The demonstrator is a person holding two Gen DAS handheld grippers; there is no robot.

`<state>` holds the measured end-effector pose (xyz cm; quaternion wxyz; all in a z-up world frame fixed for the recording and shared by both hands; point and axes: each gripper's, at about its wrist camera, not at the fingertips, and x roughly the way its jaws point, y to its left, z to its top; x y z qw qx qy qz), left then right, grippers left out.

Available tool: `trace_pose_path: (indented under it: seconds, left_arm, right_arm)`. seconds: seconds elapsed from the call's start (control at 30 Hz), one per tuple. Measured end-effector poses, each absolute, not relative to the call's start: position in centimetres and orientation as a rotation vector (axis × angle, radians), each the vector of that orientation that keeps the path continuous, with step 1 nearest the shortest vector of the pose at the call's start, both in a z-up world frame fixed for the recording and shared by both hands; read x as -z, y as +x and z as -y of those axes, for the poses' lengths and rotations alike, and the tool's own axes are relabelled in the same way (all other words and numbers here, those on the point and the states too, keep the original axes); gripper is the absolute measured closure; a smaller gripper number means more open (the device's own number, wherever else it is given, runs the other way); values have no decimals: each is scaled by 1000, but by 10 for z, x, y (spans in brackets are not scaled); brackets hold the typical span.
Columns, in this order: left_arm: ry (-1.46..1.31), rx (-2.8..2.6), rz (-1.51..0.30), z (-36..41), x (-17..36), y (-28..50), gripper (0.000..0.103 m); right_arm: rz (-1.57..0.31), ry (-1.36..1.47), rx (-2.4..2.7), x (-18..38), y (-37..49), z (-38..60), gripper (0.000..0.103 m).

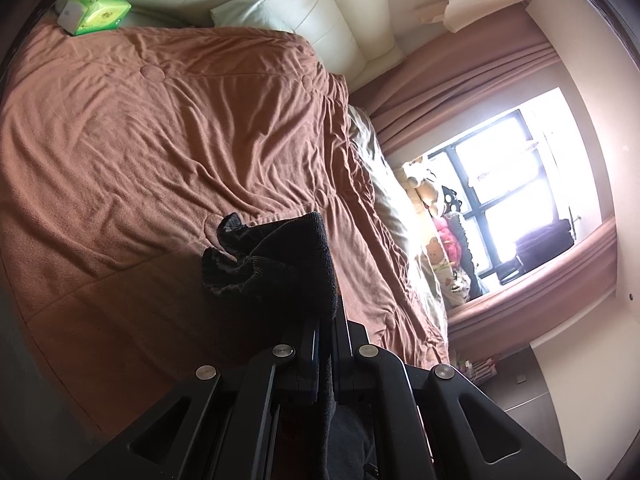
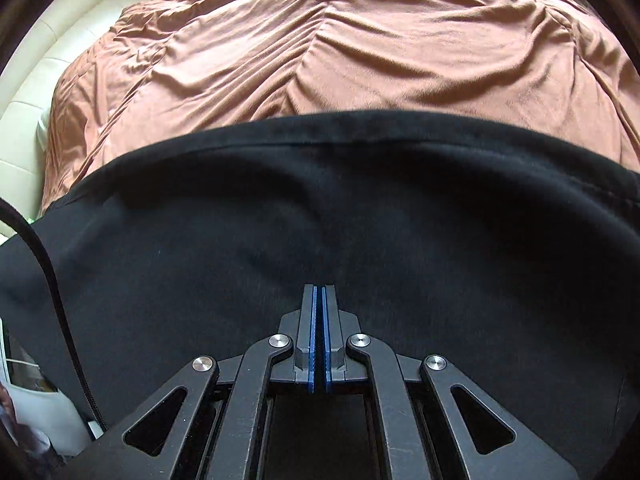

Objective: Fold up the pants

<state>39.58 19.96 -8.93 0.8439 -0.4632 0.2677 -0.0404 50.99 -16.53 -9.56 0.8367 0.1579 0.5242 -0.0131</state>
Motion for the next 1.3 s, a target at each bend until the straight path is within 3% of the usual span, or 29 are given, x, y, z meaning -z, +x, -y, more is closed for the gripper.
trace_pose_path:
  seconds: [0.63, 1.07, 1.1, 1.17, 1.2, 1.23, 1.3]
  left_arm:
    - [-808, 275, -505, -124, -8, 422, 99]
    - [-681, 427, -450, -31, -93, 423, 99]
    - [-673, 440, -445, -24, -99, 422, 99]
    - [-657, 464, -435, -9, -111, 419, 99]
    - [-650, 476, -431, -1, -118, 418, 99]
    - [-645, 489, -428, 7, -123, 417, 99]
    - [-640, 514, -422, 20, -134, 416, 99]
  right_arm:
    - [-1092, 414, -98, 96, 414, 144, 103]
    - [-868, 458, -90, 36, 344, 207, 102]
    - [-849, 464, -84, 31, 336, 215, 95]
    - [-814, 486, -81, 25, 320, 224, 67]
    - [-788, 497, -83, 22, 312, 232, 48]
    - [-762, 504, -82, 19, 303, 237, 38]
    - [-727, 507, -75, 13, 288, 250, 33]
